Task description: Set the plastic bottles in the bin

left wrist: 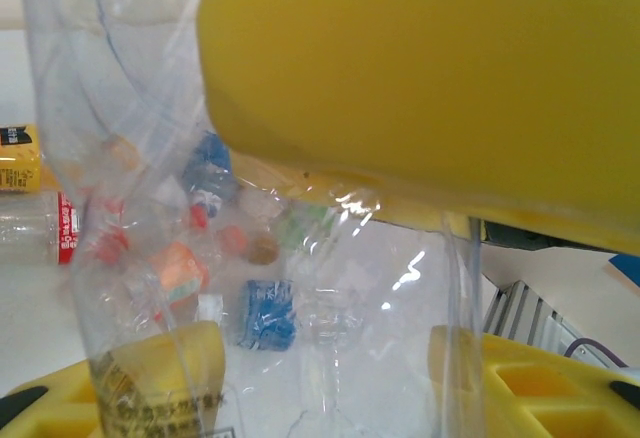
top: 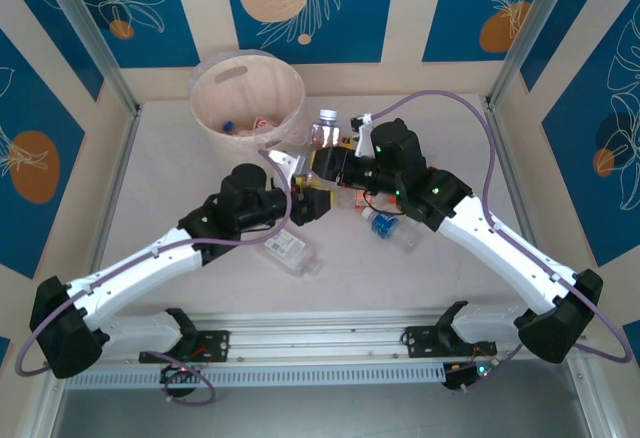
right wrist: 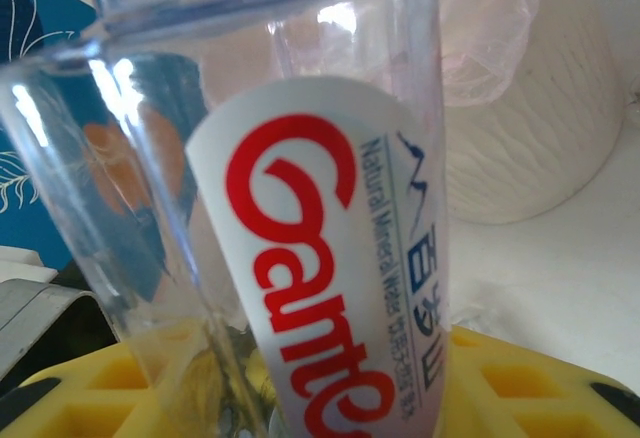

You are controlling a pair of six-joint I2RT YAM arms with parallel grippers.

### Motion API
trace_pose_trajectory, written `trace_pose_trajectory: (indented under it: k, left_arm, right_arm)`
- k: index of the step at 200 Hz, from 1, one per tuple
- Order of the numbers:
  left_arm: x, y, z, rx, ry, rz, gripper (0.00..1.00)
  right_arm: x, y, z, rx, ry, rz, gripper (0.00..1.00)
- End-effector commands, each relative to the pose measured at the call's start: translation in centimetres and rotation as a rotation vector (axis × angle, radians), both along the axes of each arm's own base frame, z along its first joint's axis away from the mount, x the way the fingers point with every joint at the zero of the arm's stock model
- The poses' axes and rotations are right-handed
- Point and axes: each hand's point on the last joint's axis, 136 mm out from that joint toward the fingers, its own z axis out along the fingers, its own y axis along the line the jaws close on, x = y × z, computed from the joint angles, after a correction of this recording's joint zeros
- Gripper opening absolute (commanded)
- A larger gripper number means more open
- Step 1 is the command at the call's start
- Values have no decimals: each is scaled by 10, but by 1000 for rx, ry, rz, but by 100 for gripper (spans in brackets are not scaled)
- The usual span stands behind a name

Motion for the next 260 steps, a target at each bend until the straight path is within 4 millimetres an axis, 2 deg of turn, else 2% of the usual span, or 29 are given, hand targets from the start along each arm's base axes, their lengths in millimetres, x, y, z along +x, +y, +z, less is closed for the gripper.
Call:
trace_pose_trajectory:
  k: [1,48,85,98,122,149,190,225,260]
  left_arm:
    - [-1,5,23,-17,-57,21,44]
    - [-2,8,26,-6,-64,28,37]
    - [1,15,27,14,-70,59,36]
    - [3,19,27,37,-63,79,36]
    - [5,26,34,74,-59,99,35]
    - [16,42,45,157,-78,161,35]
    - [45,73,64,253,-74,240,35]
    - [83,105,80,369,-69,306,35]
    - [122,132,77,496,-27,318,34]
  right_arm:
    - [3,1,19,5,-50,-3,50]
    - [5,3,29,-1,-81,7,68]
    - [9,-2,40,-14,-119,-10,94]
    - [9,-6,48,-17,-140,-18,100]
    - [9,-19,61,-24,-184,-49,99]
    - [3,-39,79,-12,-245,-91,99]
    - [-15,-63,106,19,-328,-123,99]
    - [-19,-73,97,8,-314,-148,99]
    - [-18,-74,82,-16,-271,-156,99]
